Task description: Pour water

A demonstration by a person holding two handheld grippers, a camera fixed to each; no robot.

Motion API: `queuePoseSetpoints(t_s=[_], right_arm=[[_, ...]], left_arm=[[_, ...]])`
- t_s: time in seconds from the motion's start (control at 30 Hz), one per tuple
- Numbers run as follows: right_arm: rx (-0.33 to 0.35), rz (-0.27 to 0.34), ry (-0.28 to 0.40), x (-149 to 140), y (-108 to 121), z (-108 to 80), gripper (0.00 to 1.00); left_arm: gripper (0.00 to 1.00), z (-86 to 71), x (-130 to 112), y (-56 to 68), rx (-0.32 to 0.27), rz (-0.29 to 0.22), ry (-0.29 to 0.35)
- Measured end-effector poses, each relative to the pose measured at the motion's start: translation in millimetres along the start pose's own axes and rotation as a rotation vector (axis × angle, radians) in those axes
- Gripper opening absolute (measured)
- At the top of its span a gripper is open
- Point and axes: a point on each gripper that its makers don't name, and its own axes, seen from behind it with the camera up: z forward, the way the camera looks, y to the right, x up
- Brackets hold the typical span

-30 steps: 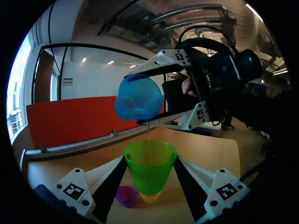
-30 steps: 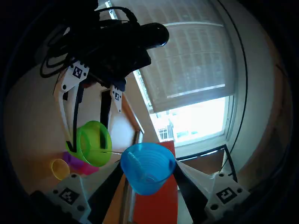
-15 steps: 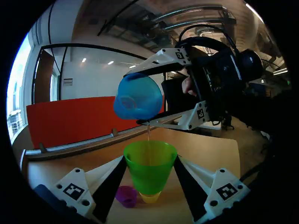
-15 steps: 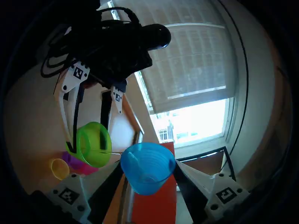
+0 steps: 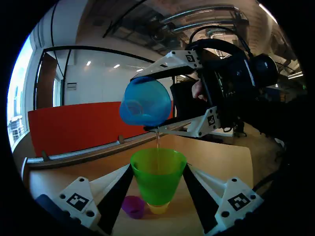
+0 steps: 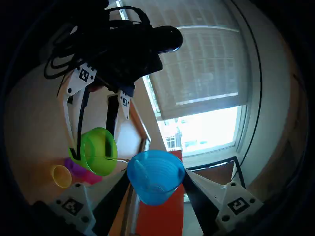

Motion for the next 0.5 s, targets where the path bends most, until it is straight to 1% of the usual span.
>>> queuePoseSetpoints(t_s=[0.3,0.5], right_arm=[[-0.01,-0.004,0.001,0.4,2.5,-0.8,0.91],[-0.013,-0.012,0.002,1.8,2.0,-1.4,0.92]], left_arm=[[0.86,-0.3,1.8,-1.9,0.004,0.0,0.002],[0.86,0.1,2.1,-0.3,0.002,0.002,0.002]])
